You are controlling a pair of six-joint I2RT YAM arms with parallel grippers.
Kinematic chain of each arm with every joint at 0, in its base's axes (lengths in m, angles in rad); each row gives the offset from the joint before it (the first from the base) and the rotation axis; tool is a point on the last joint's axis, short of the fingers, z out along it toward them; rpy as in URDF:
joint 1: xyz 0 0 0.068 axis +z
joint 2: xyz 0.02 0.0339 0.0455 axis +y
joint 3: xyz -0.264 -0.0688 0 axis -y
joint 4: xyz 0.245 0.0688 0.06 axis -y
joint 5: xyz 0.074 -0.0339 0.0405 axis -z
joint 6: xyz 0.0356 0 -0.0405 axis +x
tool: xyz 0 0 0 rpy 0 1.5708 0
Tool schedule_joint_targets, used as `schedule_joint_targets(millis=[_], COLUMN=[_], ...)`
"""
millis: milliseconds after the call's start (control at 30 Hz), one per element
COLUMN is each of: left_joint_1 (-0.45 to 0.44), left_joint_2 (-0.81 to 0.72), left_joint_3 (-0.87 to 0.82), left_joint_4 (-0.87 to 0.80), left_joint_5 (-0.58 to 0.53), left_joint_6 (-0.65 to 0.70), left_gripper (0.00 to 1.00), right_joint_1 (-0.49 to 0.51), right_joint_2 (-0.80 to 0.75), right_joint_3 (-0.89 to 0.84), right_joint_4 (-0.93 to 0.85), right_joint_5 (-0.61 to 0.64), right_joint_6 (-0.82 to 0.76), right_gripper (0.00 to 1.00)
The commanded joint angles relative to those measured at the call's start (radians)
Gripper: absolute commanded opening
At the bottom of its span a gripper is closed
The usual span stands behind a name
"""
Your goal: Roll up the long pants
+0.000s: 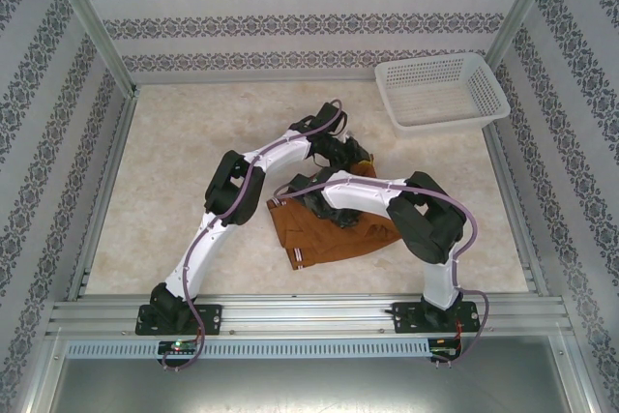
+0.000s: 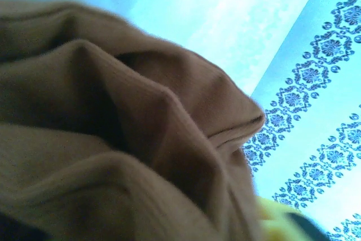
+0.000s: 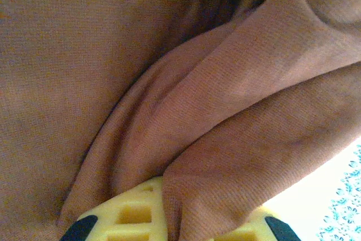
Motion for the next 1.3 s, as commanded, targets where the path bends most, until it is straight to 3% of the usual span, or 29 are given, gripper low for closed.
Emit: schedule_joint_targets(millis=[0,100,133,200,433,600,767,967,1267], left_joint_1=[0.012,0.012,0.012,0.013,0.012,0.013,0.015,0.015,0.015], left_joint_2=[-0.043,-0.046,-0.048,-0.051,-0.060,-0.061,-0.060,-0.052,-0.037], left_joint_3=[-0.014,-0.018,-0.018,-0.018,-0.030,-0.037,-0.040,-0.039,-0.030], left_joint_4=[0.015,0.012,0.012,0.012,0.020,0.026,0.027,0.033,0.044], left_joint_5=[-0.009,-0.010,-0.011,-0.015,-0.018,-0.017,-0.019,-0.022,-0.032], left_joint_6=[0.018,0.019,0.019,0.018,0.016,0.013,0.010,0.001,-0.023], left_gripper=[0.00,0.00,0.00,0.00,0.00,0.00,0.00,0.00,0.00], right_joint_1=[-0.012,-0.095,-0.138,-0.233,-0.633,-0.794,-0.816,-0.812,-0.776], right_joint_2=[-0.023,-0.121,-0.162,-0.229,-0.337,-0.290,-0.237,-0.194,-0.200], right_joint_3=[-0.018,0.043,0.065,0.108,0.103,-0.061,-0.226,-0.323,-0.412], right_joint_4=[-0.016,-0.062,-0.072,-0.090,-0.036,0.104,0.298,0.385,0.623], right_joint_5=[-0.174,-0.283,-0.337,-0.468,-0.945,-1.254,-1.484,-1.528,-1.635], right_joint_6=[0.026,0.010,0.003,-0.015,-0.044,-0.042,0.003,-0.005,0.153], right_gripper=[0.12,0.60,0.71,0.82,0.86,0.87,0.88,0.89,0.82])
